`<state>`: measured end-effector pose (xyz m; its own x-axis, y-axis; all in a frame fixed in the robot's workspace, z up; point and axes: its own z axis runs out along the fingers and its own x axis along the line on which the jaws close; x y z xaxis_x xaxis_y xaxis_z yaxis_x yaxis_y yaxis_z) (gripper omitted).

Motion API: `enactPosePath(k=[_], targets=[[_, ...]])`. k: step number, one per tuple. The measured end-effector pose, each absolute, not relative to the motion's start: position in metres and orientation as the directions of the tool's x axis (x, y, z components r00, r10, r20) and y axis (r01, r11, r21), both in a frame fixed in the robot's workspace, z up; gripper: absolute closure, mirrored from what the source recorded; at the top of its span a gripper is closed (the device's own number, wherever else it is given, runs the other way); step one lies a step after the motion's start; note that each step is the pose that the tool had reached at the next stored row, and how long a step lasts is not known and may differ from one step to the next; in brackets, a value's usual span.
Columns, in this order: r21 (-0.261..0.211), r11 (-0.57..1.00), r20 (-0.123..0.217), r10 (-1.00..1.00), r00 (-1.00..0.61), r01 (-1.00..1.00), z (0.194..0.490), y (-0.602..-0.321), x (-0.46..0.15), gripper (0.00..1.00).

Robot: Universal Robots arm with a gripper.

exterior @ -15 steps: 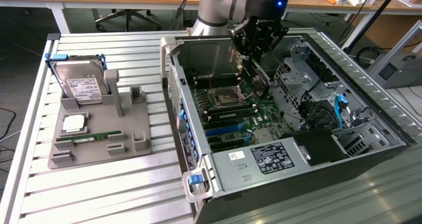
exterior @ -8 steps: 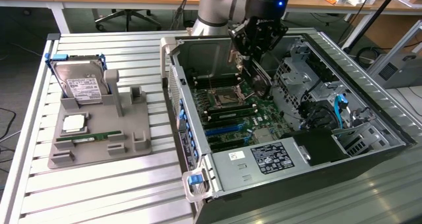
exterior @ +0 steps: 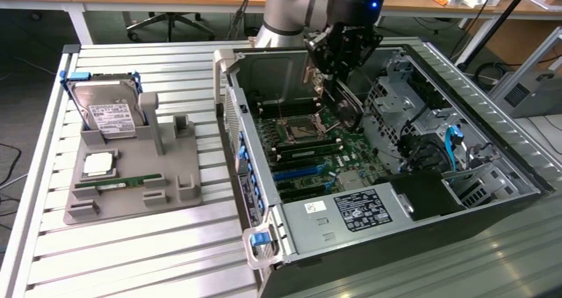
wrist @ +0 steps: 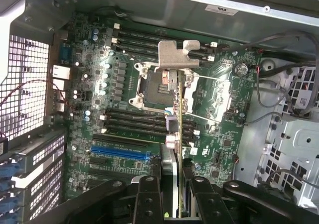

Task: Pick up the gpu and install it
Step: 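Insert the gpu into the slot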

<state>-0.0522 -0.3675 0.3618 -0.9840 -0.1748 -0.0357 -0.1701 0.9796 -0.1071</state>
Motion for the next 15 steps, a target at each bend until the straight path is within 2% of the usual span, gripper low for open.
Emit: enactPosePath(k=[15], targets=[[-0.108,0.967,-0.035,-0.234,-0.972,-0.229,0.3616,-0.3675,-0.0522,0.73]])
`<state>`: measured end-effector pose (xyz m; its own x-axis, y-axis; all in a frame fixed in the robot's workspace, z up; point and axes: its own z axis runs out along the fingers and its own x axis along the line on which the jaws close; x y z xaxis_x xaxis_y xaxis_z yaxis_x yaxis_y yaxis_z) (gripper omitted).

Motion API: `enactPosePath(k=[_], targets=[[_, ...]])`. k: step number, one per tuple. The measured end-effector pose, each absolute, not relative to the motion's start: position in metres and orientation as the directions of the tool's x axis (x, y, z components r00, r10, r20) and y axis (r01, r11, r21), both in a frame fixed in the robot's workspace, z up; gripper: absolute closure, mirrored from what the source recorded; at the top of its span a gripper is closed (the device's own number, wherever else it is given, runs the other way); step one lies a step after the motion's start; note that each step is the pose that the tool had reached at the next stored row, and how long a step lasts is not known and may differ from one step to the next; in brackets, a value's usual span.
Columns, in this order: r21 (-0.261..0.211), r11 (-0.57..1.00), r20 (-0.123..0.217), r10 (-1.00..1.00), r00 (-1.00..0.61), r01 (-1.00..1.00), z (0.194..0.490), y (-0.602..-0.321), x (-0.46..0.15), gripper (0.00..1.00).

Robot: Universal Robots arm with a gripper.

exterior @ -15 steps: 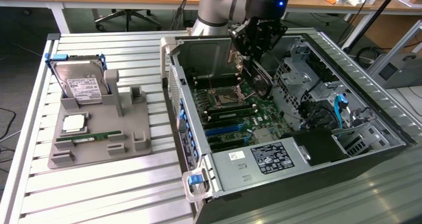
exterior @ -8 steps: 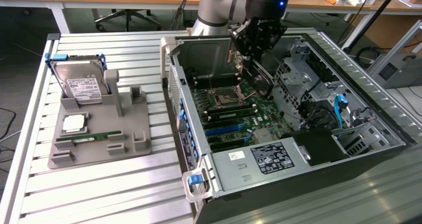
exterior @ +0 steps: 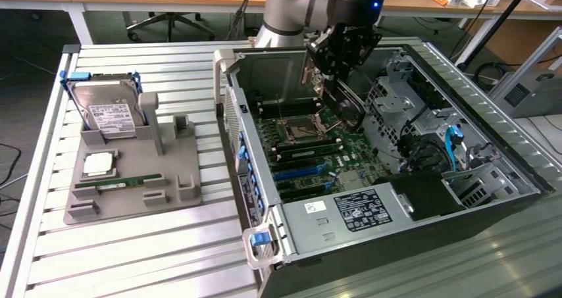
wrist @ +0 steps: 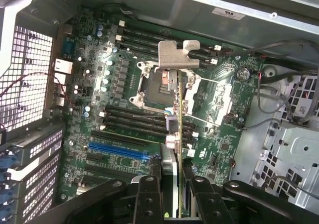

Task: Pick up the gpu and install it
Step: 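Insert the gpu into the slot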

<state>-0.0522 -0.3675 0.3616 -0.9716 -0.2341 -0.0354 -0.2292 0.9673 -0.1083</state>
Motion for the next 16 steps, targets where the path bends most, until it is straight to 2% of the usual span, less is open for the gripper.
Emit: enactPosePath(k=[16], targets=[[-0.11,0.952,-0.035,-0.291,-0.956,-0.286,0.3615,-0.3675,-0.0522,0.73]])
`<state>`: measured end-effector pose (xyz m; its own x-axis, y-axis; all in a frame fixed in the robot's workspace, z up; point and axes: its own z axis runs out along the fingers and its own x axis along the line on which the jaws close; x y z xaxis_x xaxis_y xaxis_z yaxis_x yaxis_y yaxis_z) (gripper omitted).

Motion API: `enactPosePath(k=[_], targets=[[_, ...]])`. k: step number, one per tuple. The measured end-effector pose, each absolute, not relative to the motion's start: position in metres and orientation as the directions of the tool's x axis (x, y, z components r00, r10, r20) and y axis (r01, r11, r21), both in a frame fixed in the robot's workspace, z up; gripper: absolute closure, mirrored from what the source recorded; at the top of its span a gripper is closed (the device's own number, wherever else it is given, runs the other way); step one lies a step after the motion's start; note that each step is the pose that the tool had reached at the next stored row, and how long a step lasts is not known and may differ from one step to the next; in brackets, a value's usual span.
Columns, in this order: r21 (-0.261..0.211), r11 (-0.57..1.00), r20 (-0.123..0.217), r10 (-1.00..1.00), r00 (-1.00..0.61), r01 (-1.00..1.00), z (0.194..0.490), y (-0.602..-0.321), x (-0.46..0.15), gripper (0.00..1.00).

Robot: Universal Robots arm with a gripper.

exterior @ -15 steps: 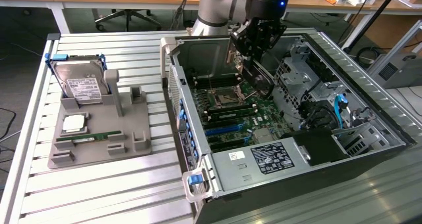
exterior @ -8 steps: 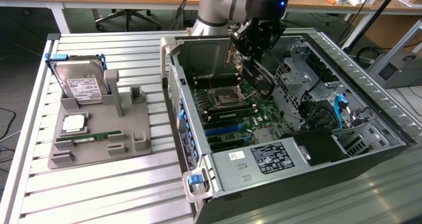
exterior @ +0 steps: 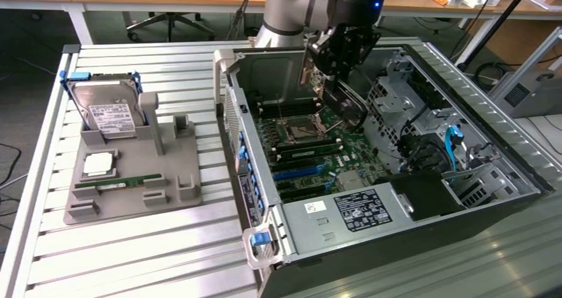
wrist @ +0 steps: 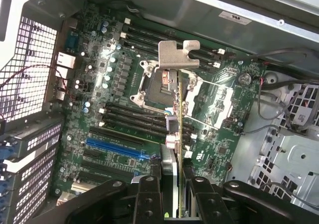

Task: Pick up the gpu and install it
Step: 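Insert the gpu into the slot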

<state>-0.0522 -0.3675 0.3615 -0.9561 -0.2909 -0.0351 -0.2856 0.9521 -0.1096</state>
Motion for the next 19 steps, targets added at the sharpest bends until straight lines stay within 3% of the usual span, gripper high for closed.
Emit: enactPosePath(k=[19], targets=[[-0.11,0.931,-0.035,-0.353,-0.935,-0.347,0.3613,-0.3675,-0.0522,0.73]])
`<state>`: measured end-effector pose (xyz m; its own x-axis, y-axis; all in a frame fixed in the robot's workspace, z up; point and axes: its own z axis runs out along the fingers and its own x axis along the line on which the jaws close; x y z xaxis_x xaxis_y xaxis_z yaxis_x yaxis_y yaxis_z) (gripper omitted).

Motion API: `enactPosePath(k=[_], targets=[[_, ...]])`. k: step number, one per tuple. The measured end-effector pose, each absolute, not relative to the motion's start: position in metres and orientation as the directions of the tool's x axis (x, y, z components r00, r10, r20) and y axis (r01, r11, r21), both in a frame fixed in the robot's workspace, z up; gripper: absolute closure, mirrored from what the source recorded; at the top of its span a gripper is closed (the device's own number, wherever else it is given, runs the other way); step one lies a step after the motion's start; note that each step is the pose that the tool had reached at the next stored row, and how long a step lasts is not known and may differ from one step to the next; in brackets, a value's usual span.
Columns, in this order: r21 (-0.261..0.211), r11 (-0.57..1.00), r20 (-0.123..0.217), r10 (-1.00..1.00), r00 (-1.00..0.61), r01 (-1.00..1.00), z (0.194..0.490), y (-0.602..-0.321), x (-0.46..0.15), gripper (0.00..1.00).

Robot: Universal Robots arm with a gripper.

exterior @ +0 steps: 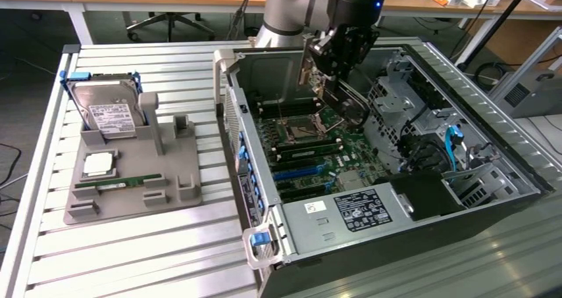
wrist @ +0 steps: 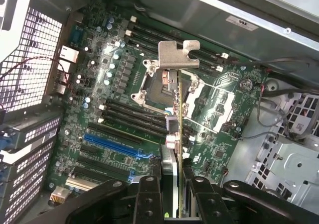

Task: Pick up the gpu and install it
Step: 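Insert the gpu into the slot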

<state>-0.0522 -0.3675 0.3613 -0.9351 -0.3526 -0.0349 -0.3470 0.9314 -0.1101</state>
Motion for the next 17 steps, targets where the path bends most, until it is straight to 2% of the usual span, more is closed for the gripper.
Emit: enactPosePath(k=[17], targets=[[-0.11,0.909,-0.035,-0.407,-0.913,-0.401,0.3609,-0.3675,-0.0522,0.73]])
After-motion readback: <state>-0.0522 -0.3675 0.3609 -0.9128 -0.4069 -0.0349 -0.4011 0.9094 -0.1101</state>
